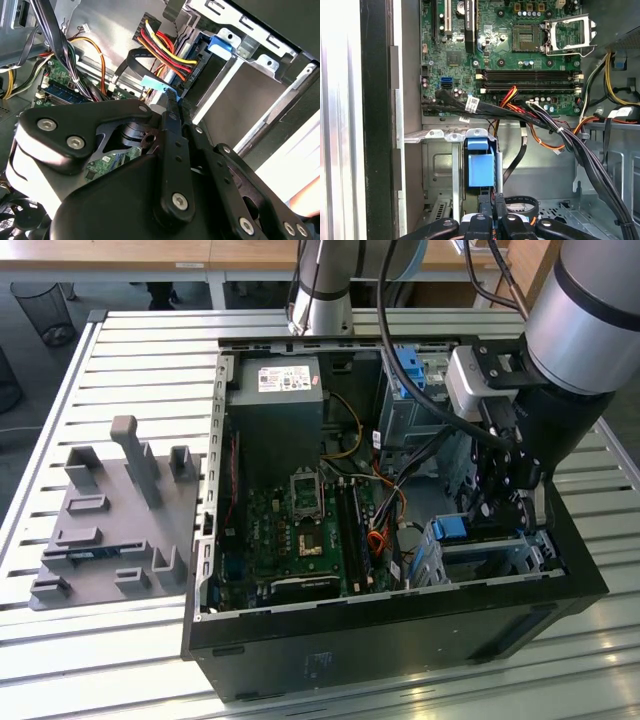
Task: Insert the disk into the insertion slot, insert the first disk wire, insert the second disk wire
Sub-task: 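Insert the second disk wire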
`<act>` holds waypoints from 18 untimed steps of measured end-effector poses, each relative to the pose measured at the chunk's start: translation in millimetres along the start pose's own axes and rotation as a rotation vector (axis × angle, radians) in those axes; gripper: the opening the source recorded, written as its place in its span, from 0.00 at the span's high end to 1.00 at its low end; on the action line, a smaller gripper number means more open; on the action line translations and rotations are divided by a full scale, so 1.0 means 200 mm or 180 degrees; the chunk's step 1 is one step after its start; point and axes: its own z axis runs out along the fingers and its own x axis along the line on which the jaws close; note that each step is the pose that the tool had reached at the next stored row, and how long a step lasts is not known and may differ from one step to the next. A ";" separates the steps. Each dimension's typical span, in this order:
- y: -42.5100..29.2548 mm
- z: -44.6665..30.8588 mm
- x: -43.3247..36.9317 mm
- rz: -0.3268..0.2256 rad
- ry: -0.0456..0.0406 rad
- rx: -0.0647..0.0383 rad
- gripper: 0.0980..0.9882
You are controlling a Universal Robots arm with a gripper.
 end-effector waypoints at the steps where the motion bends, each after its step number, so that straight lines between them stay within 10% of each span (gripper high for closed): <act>1: 0.000 0.000 0.000 0.0000 0.0000 0.0000 0.95; 18: -0.004 0.006 0.011 0.0024 0.0001 0.0001 0.95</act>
